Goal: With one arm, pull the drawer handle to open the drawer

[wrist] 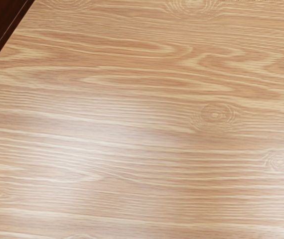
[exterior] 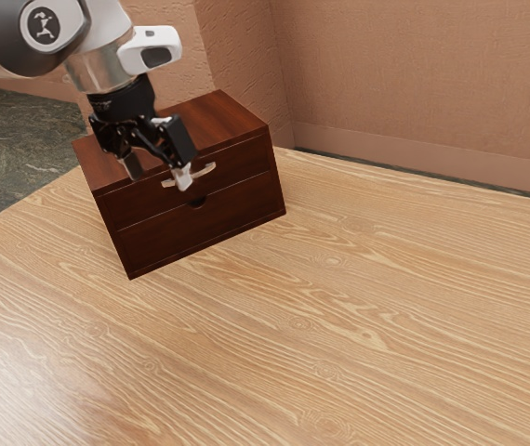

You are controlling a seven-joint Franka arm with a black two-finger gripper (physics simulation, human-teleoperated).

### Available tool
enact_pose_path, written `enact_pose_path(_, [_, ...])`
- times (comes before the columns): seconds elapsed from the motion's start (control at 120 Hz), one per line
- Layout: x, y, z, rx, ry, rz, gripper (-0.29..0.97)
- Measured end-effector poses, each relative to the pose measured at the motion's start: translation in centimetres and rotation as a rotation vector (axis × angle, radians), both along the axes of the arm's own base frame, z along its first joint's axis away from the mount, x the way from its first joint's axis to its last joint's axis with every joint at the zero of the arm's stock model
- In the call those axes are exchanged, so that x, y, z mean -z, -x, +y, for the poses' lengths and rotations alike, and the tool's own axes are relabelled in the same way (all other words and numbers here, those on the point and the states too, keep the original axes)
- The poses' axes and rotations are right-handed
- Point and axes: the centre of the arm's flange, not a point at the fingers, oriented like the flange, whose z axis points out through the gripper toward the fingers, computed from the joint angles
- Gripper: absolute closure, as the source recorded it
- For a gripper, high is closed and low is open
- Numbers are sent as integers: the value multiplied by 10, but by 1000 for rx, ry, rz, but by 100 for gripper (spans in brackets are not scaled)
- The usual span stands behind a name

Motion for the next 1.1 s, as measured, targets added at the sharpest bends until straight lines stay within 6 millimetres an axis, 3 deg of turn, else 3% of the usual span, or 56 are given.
enact_pose_path(0.217, [-2,2,3,-3,4,-6,0])
enact_pose_path(0.333, [-77,38,-7,10,-5,-146,0])
enact_pose_path(0.417, [-94,46,-12,21,2,-175,0])
enact_pose_path(0.692, [-9,-22,-8,17,-34,-20,0])
enact_pose_path(1.017, [43,-48,3,5,-55,43,0])
enact_pose_path(1.1, [58,-56,14,4,-95,24,0])
